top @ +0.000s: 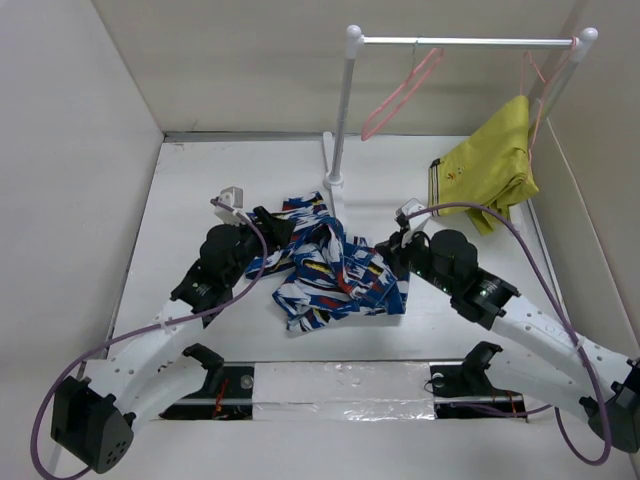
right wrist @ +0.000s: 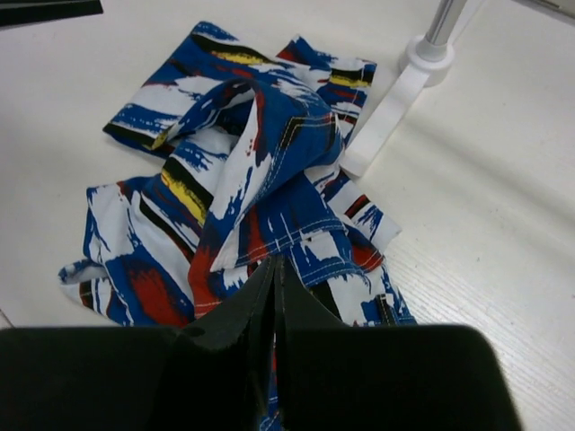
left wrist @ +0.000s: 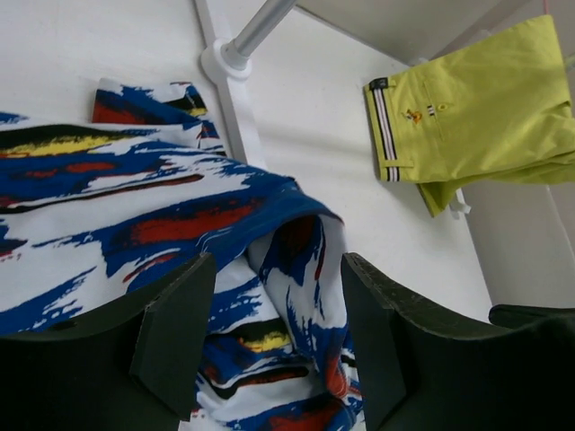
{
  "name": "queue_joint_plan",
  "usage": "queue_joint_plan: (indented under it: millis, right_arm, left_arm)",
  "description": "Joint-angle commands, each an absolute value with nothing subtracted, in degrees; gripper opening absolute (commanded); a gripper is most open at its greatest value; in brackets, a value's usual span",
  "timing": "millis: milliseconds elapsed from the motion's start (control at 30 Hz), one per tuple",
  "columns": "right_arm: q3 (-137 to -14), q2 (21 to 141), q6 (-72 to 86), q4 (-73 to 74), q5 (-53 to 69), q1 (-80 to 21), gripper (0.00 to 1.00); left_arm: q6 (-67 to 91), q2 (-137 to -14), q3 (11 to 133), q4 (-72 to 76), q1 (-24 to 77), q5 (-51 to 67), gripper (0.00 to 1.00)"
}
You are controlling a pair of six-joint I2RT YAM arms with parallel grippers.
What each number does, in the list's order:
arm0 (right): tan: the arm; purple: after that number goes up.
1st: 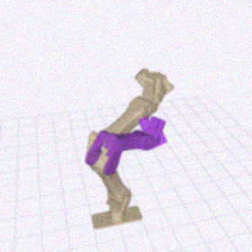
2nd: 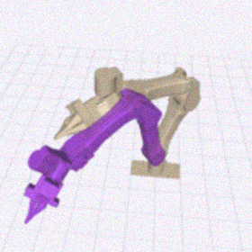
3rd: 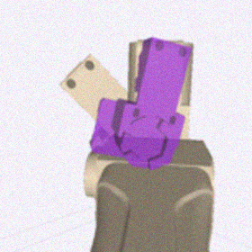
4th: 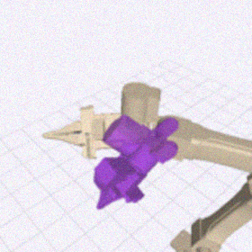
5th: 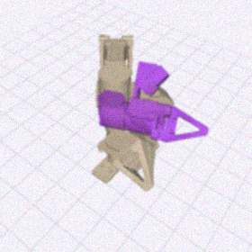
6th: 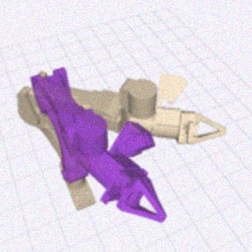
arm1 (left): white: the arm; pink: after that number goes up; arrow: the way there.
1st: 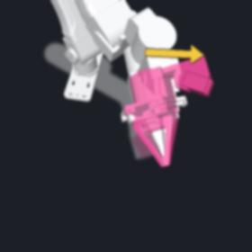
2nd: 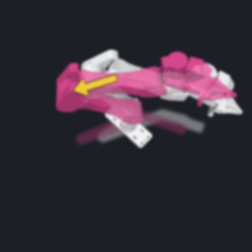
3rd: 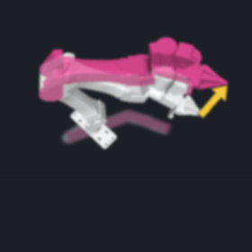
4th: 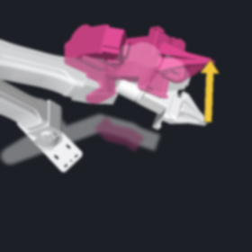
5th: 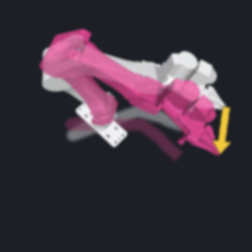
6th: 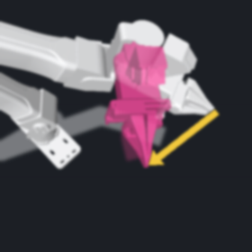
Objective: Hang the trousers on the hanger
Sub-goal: Flatten out the trousers at the center of the board.
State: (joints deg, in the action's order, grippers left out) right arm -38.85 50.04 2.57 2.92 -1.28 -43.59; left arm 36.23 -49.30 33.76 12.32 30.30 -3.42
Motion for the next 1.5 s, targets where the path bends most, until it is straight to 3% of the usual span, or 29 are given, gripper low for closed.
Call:
queue_joint_plan:
  millis: [0, 100, 133, 200, 233, 333, 467, 500, 533, 600, 633, 767, 900, 1067, 1200, 1267, 1300, 1333, 1400, 1433, 1467]
  right_arm:
    - [-40.87, 49.92, 1.41, 5.45, -0.45, -44.03, 0.11]
    - [-40.61, 49.22, 1.05, 7.38, -0.44, -45.17, 0.14]
    - [-40.34, 49.04, 1.05, 8.17, -0.44, -45.70, 0.00]
    - [-40.08, 49.04, 1.23, 8.70, 1.57, -46.40, 0.00]
    - [-39.82, 49.30, 1.32, 8.79, 1.76, -46.41, 0.00]
    - [-38.68, 50.80, 2.28, 8.18, 0.45, -49.74, 0.00]
    - [-37.62, 54.92, 4.56, 7.04, -3.51, -53.96, 0.02]
    - [-37.44, 56.06, 4.92, 6.94, -3.52, -55.27, 0.07]
    - [-37.27, 58.08, 6.05, 6.42, -4.12, -55.81, 0.19]
    - [-36.22, 59.50, 7.38, 5.02, -5.18, -56.86, 0.36]
    - [-35.95, 60.63, 7.90, 4.40, -5.88, -57.47, 0.49]
    - [-34.98, 62.75, 8.09, 3.42, -7.29, -57.48, 0.57]
    - [-35.16, 65.30, 8.61, 5.36, -9.67, -58.01, 0.57]
    - [-34.72, 67.50, 10.46, 5.89, -13.62, -58.01, 0.53]
    - [-34.45, 68.64, 11.07, 4.22, -15.90, -58.01, 0.50]
    - [-34.72, 69.69, 11.60, 4.74, -18.62, -58.01, 0.41]
    - [-35.06, 70.31, 11.60, 5.01, -20.37, -58.01, 0.31]
    - [-35.16, 70.57, 11.51, 5.01, -21.17, -58.01, 0.26]
    - [-35.94, 70.58, 11.51, 6.32, -23.10, -58.01, 0.07]
    - [-36.38, 70.23, 12.04, 7.37, -25.46, -58.01, 0.00]
    - [-36.73, 68.40, 12.21, 8.86, -26.36, -58.01, 0.00]
  left_arm:
    - [35.60, -45.89, 32.87, 9.85, 30.50, -4.57, 0.55]
    - [35.33, -44.48, 31.91, 6.33, 30.50, -2.82, 0.47]
    - [35.51, -43.95, 31.47, 5.02, 30.50, -2.55, 0.41]
    - [36.82, -42.81, 30.59, 2.21, 30.50, -1.85, 0.32]
    - [37.00, -42.45, 30.41, -1.37, 30.50, -1.67, 0.19]
    - [39.37, -40.61, 29.01, -7.71, 30.50, -2.46, 0.02]
    - [44.19, -38.85, 26.99, -14.06, 31.46, -3.07, 0.00]
    - [45.08, -37.98, 25.42, -13.71, 32.86, -2.99, 0.04]
    - [47.09, -37.88, 24.53, -13.10, 32.87, -2.73, 0.19]
    - [48.60, -39.45, 22.08, -12.92, 32.87, -1.76, 0.34]
    - [48.95, -40.25, 21.54, -12.66, 32.87, -1.24, 0.47]
    - [49.04, -43.68, 19.25, -9.50, 33.49, -0.26, 0.65]
    - [47.64, -47.36, 17.76, -5.55, 33.49, 2.63, 0.69]
    - [46.41, -52.20, 16.96, 3.24, 33.49, 5.53, 0.66]
    - [45.79, -55.36, 16.70, 7.90, 33.49, 5.36, 0.58]
    - [45.88, -55.90, 16.96, 10.19, 33.49, 5.27, 0.42]
    - [45.88, -56.33, 17.14, 10.80, 33.49, 4.93, 0.29]
    - [45.88, -56.42, 17.14, 10.98, 33.49, 4.57, 0.22]
    - [45.79, -55.81, 17.66, 10.99, 33.49, 3.44, 0.11]
    - [45.79, -55.29, 18.28, 9.59, 33.49, 3.08, 0.00]
    - [45.27, -54.50, 19.24, 8.45, 33.49, 2.55, 0.00]
